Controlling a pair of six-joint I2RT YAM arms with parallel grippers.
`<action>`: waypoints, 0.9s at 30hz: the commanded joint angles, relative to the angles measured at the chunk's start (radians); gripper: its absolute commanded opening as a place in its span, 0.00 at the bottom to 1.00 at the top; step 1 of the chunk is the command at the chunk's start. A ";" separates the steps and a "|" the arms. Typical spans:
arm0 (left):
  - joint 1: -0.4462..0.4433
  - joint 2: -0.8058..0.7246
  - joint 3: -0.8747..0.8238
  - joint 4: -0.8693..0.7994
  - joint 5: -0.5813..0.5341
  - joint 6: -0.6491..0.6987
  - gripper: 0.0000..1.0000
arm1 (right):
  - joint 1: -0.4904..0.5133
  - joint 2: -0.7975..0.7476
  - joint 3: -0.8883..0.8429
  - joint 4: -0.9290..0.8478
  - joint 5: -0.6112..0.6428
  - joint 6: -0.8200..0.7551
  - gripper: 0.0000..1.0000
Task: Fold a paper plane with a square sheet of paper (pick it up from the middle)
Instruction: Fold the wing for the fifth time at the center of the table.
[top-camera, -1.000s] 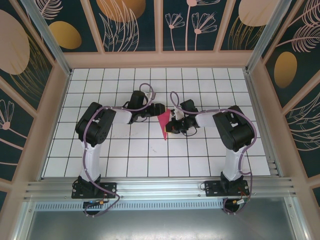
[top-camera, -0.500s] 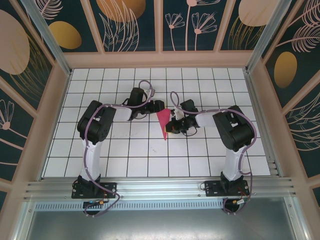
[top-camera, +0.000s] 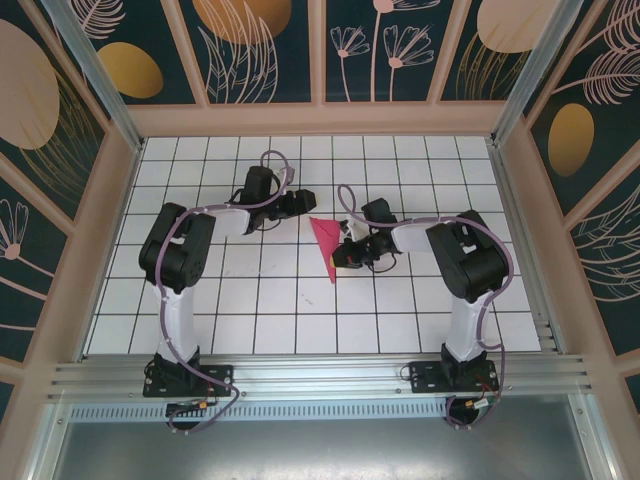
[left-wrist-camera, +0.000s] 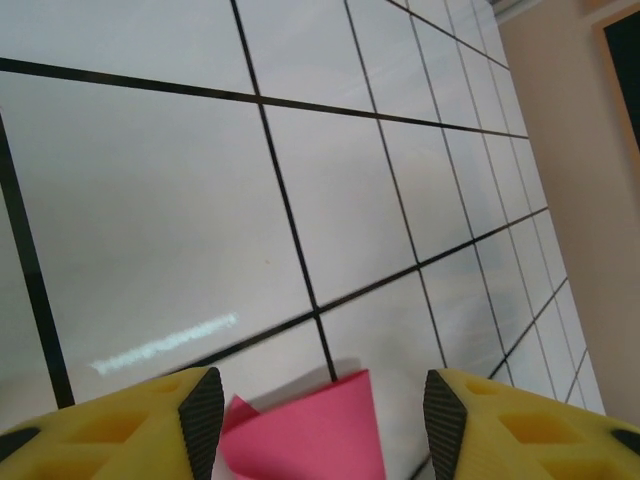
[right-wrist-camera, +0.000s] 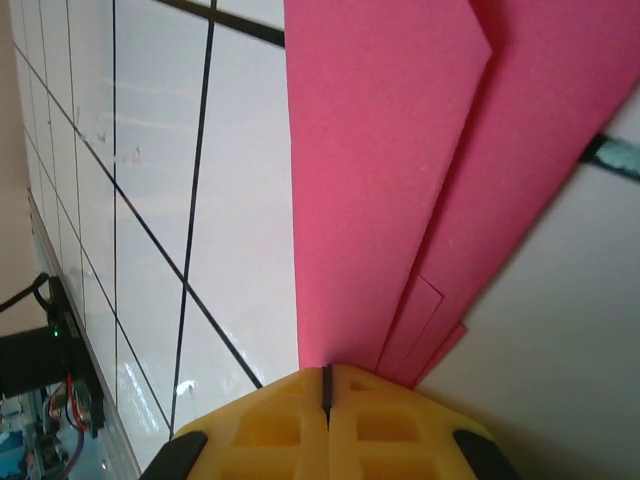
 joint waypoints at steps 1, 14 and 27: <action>-0.002 -0.144 -0.087 0.064 -0.002 -0.044 0.58 | 0.010 0.018 0.017 -0.276 -0.025 -0.204 0.00; -0.046 -0.418 -0.418 0.137 -0.038 -0.153 0.58 | -0.040 -0.223 0.004 -0.088 0.149 0.056 0.11; -0.071 -0.402 -0.457 0.191 -0.084 -0.193 0.56 | 0.196 -0.210 0.061 -0.099 0.498 0.070 0.48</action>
